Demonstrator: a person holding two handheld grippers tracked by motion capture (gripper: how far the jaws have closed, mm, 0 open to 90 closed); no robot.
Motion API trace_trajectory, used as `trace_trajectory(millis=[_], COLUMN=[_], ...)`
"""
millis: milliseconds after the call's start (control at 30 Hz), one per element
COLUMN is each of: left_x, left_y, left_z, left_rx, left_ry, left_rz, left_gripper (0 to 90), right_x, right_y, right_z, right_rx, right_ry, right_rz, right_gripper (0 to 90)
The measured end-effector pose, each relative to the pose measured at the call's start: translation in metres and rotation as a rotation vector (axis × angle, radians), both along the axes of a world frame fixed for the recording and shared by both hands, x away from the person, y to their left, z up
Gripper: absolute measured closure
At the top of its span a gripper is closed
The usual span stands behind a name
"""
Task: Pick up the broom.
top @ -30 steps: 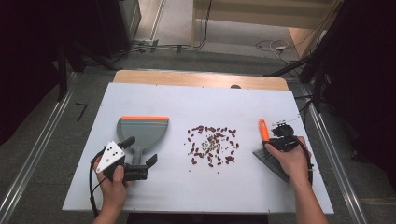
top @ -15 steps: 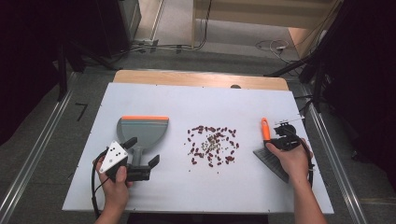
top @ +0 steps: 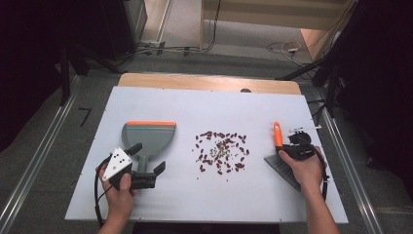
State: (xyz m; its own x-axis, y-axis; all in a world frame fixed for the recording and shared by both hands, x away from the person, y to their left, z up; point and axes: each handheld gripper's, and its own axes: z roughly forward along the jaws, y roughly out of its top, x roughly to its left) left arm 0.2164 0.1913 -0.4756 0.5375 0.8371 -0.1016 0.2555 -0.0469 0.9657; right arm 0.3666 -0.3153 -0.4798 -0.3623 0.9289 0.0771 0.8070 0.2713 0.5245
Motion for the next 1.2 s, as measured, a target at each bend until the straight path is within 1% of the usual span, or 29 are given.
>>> trace_trajectory(millis=[33,133,167,200,233,267,300,333,367,400,467,500,533,567,600,633,667,700,733,767,867,900,933,967,1000,1033,1067,1133,1200], left_x=[0.0,0.0,0.0,0.0,0.0,0.0,0.001,0.001,0.001,0.001,0.001,0.001,0.001,0.001,0.001,0.001,0.001,0.0,0.0,-0.001,-0.001,-0.001,-0.002,-0.002,-0.002,-0.002,-0.002,-0.002,-0.002], left_y=[0.0,0.001,0.001,0.001,0.001,0.001,0.001,0.001,0.001,0.0,-0.001,-0.001,-0.002,-0.002,-0.002,-0.002,-0.003,-0.004,-0.005,-0.006,-0.009,-0.01,-0.01,-0.01,-0.011,-0.011,-0.012,-0.013,-0.014], left_z=[0.0,0.001,0.001,0.001,0.001,0.001,0.001,0.001,0.002,0.002,0.002,0.002,0.002,0.002,0.002,0.003,0.003,0.003,0.004,0.005,0.006,0.006,0.006,0.007,0.007,0.007,0.008,0.008,0.008], left_rx=[-0.001,-0.006,-0.007,-0.007,-0.007,-0.006,-0.007,-0.006,-0.004,-0.005,-0.006,-0.005,-0.006,-0.008,-0.007,-0.007,-0.004,0.012,0.023,0.031,0.033,0.032,0.031,0.031,0.029,0.03,0.028,0.029,0.029], left_ry=[0.0,-0.003,-0.003,-0.003,-0.005,-0.005,-0.005,-0.005,-0.005,-0.005,-0.006,-0.006,-0.007,-0.008,-0.008,-0.01,-0.013,-0.019,-0.022,-0.026,-0.033,-0.034,-0.034,-0.035,-0.036,-0.037,-0.039,-0.038,-0.042], left_rz=[0.001,0.003,0.004,0.004,0.004,0.005,0.006,0.006,0.004,0.004,-0.001,-0.001,-0.002,-0.001,-0.001,-0.002,0.0,0.002,0.003,0.0,-0.005,-0.007,-0.01,-0.012,-0.013,-0.012,-0.014,-0.016,-0.02], left_gripper=[0.0,0.0,0.0,0.0,0.0,0.0,0.0,0.0,0.0,0.0,0.0,0.0,0.0,0.0,0.0,0.0,0.0,0.0,0.0,0.0,0.0,0.0,0.0,0.0,0.0,0.0,0.0,0.0,0.0], right_x=[-0.002,-0.005,-0.008,-0.008,-0.011,-0.016,-0.016,-0.018,-0.025,-0.025,-0.03,-0.032,-0.034,-0.04,-0.04,-0.042,-0.044,-0.049,-0.05,-0.05,-0.054,-0.056,-0.057,-0.057,-0.059,-0.059,-0.06,-0.061,-0.063], right_y=[-0.001,-0.004,-0.009,-0.009,-0.011,-0.016,-0.016,-0.018,-0.022,-0.022,-0.025,-0.027,-0.028,-0.032,-0.032,-0.034,-0.036,-0.04,-0.041,-0.041,-0.046,-0.047,-0.048,-0.048,-0.049,-0.049,-0.049,-0.05,-0.05], right_z=[0.001,0.003,0.006,0.006,0.007,0.009,0.009,0.011,0.013,0.013,0.015,0.016,0.017,0.018,0.018,0.019,0.019,0.021,0.021,0.021,0.023,0.023,0.024,0.024,0.025,0.025,0.025,0.026,0.027], right_rx=[0.011,0.03,0.067,0.067,0.085,0.12,0.12,0.14,0.16,0.16,0.188,0.192,0.209,0.223,0.223,0.237,0.259,0.29,0.298,0.298,0.339,0.364,0.368,0.368,0.383,0.383,0.387,0.396,0.4], right_ry=[-0.017,-0.035,-0.058,-0.058,-0.073,-0.103,-0.103,-0.123,-0.16,-0.16,-0.196,-0.204,-0.23,-0.28,-0.28,-0.295,-0.319,-0.365,-0.38,-0.38,-0.455,-0.483,-0.501,-0.501,-0.521,-0.521,-0.542,-0.551,-0.574], right_rz=[0.0,-0.003,-0.008,-0.008,-0.011,-0.019,-0.019,-0.01,-0.021,-0.021,-0.026,-0.029,-0.023,-0.017,-0.017,-0.029,-0.03,-0.027,-0.025,-0.025,-0.016,-0.014,-0.019,-0.019,-0.024,-0.024,-0.026,-0.024,-0.03], right_gripper=[67.6,67.7,67.8,67.8,67.8,67.9,67.9,68.0,68.1,68.1,68.2,68.2,68.2,68.2,68.2,68.2,68.3,68.4,68.4,68.4,68.5,68.6,68.6,68.6,68.7,68.7,68.7,68.8,68.8])
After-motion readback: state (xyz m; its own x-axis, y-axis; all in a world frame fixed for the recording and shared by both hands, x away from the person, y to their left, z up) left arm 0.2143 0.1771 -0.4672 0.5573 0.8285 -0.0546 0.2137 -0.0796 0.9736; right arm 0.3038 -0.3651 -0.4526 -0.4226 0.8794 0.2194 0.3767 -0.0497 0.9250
